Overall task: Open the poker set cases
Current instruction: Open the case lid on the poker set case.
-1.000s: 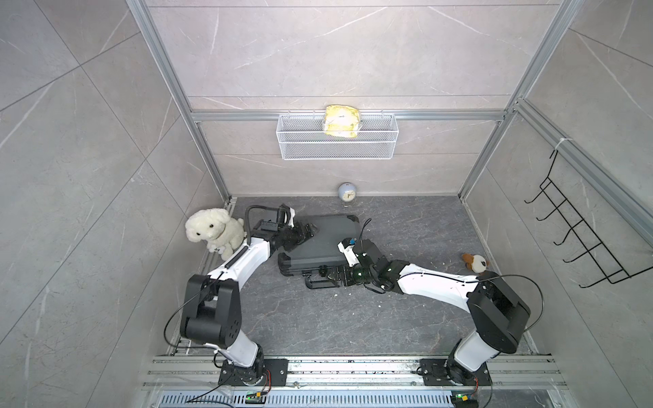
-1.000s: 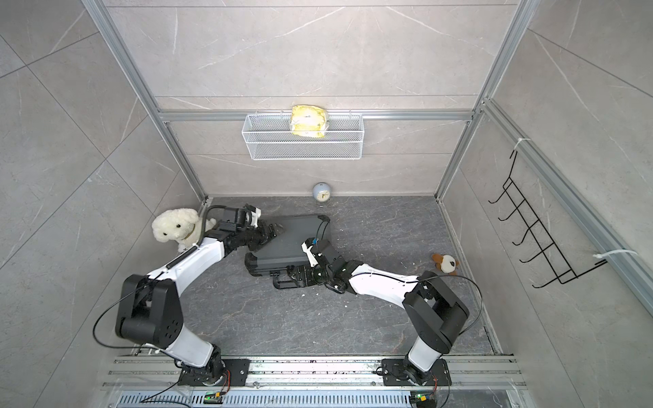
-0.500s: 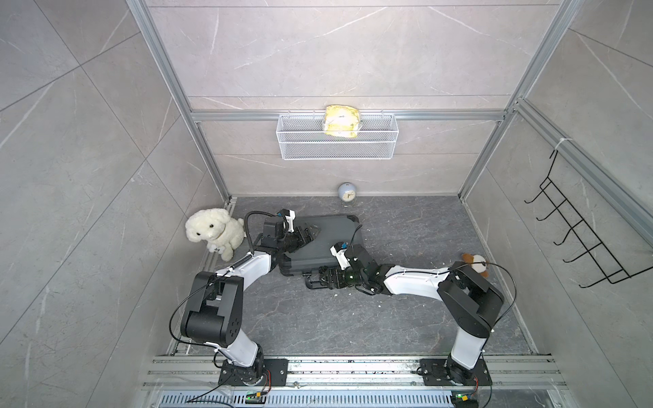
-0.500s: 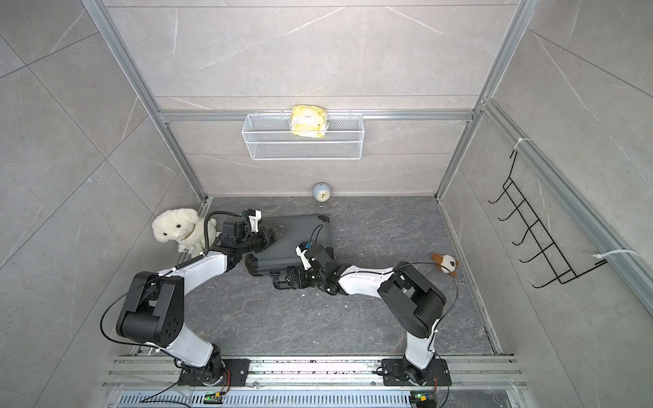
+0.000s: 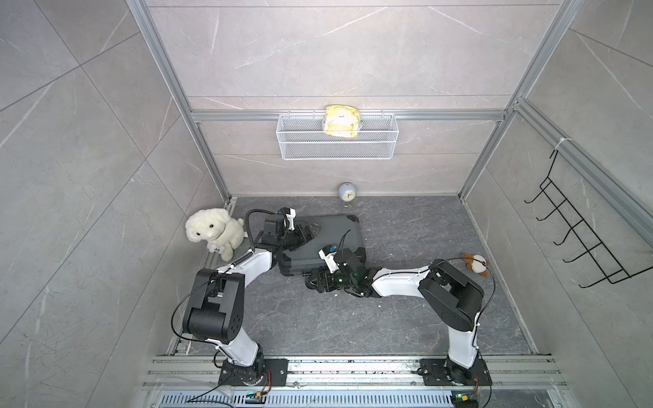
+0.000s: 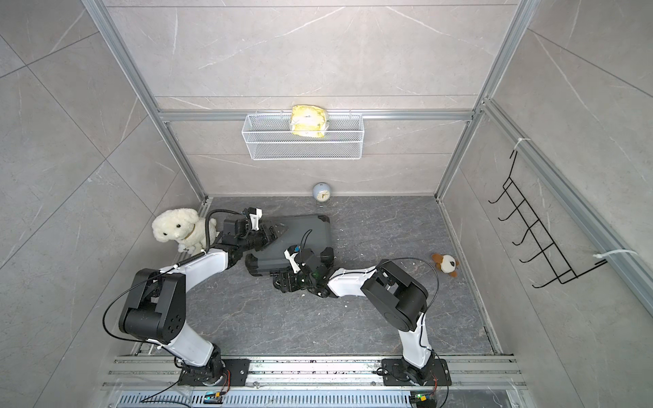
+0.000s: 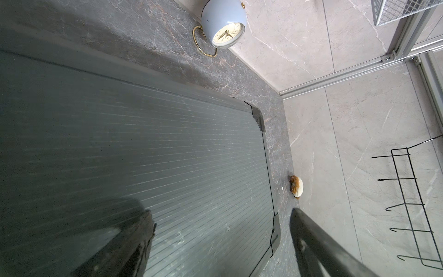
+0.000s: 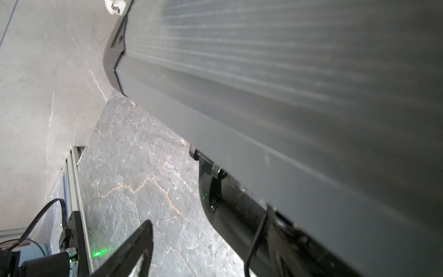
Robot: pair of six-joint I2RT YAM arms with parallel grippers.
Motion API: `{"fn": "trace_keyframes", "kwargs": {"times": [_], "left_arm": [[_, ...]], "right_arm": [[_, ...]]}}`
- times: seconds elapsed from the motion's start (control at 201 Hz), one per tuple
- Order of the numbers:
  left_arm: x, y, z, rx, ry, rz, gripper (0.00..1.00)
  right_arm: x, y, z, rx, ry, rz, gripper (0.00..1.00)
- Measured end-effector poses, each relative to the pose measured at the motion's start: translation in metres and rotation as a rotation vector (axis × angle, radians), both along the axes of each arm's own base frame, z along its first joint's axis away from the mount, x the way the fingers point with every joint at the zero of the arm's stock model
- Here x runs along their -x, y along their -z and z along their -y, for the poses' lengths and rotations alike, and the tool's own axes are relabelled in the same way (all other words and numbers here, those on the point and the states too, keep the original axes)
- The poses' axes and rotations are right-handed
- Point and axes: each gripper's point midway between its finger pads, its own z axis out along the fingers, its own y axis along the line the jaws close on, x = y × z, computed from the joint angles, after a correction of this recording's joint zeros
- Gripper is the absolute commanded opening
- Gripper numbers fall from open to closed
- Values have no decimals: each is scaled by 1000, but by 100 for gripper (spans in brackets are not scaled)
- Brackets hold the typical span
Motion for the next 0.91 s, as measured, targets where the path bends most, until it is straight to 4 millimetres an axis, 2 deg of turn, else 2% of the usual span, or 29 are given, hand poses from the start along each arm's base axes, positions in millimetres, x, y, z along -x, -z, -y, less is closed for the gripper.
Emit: {"fn": "trace_keyframes", "kwargs": {"times": [0.09, 0.154, 0.259, 0.373, 0.413, 0.468, 0.523, 0.577, 0.662, 0.722, 0.836, 0.906], "left_arm": [[-1, -3, -1, -4, -3, -18, 92], [-3, -8, -2, -12, -10, -42, 93], [-3, -18, -9, -26, -33, -82, 96], [2, -32, -30, -41, -87, -115, 98], [6, -40, -40, -44, -111, -115, 99], [12, -52, -55, -47, -149, -109, 99], [18, -65, -72, -51, -193, -88, 99], [29, -74, -88, -55, -237, -72, 99], [45, -69, -107, -68, -290, -76, 99], [57, -52, -112, -75, -302, -116, 100], [81, 3, -109, -81, -289, -253, 99], [95, 30, -106, -67, -274, -330, 99]], "right_arm": [[3, -4, 5, 4, 3, 2, 82], [7, -15, 16, 17, 12, 8, 85], [2, -57, 37, -10, 42, 52, 88], [-22, -113, 75, -79, 131, 128, 91], [-31, -125, 91, -91, 170, 147, 93], [-41, -132, 111, -91, 220, 156, 94], [-51, -129, 131, -76, 270, 148, 95], [-60, -119, 149, -50, 314, 124, 96], [-67, -95, 167, -5, 352, 68, 97], [-68, -80, 170, 17, 356, 31, 97], [-63, -59, 166, 29, 339, -34, 97], [-60, -50, 164, 26, 334, -64, 98]]}}
